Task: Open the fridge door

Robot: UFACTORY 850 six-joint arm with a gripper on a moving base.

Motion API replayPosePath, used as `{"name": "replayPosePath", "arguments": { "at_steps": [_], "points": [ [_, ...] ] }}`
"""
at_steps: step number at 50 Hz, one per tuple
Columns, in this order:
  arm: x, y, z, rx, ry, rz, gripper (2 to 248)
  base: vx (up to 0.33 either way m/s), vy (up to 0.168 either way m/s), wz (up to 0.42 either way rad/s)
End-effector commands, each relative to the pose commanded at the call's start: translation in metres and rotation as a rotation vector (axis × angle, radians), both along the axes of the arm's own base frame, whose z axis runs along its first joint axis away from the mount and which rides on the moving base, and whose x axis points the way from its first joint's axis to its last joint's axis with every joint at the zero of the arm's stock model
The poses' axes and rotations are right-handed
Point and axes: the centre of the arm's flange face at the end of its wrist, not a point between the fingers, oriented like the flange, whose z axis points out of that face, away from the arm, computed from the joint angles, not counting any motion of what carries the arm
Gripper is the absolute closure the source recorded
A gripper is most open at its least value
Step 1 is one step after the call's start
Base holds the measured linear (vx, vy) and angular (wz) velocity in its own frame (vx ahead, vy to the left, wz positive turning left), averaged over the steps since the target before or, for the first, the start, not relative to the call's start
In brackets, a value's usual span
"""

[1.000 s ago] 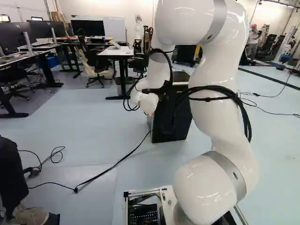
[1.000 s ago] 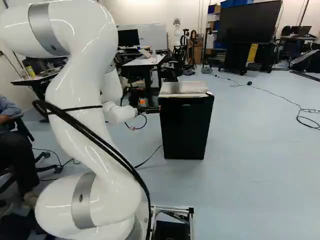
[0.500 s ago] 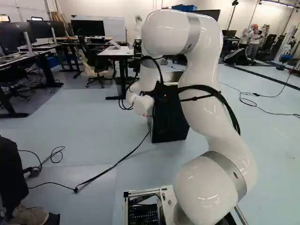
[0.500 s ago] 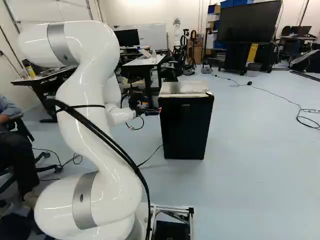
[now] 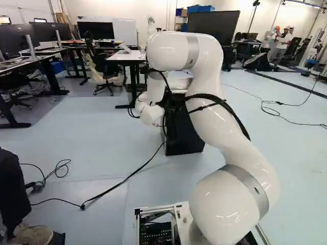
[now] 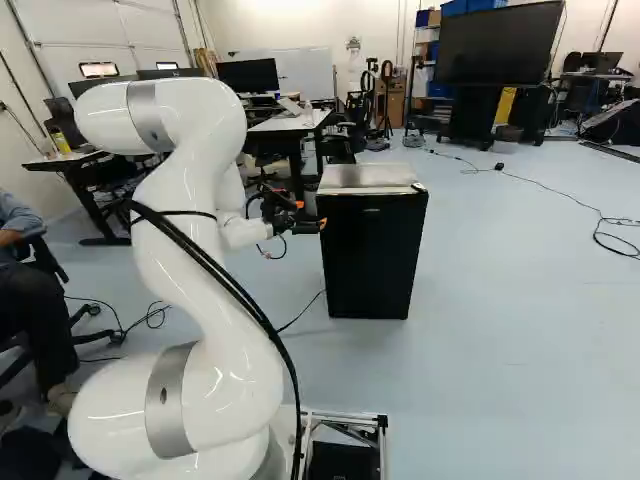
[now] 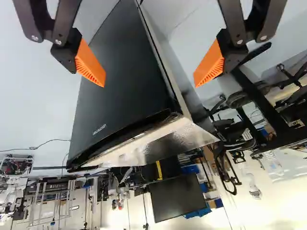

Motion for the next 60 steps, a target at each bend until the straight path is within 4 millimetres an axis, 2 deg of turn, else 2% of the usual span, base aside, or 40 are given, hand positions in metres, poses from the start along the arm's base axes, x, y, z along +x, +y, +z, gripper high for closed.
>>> {"name": "replayPosePath", "arguments": {
  "at_steps": [21,32,60],
  "points": [
    [0.037,-0.008,-0.006,0.014,-0.042,-0.034,3,0.0,0.0,0.0],
    [0.04,-0.009,-0.006,0.006,-0.039,-0.035,3,0.0,0.0,0.0],
    [0.04,-0.01,-0.007,-0.162,0.09,-0.004,3,0.0,0.0,0.0]
  ]
}}
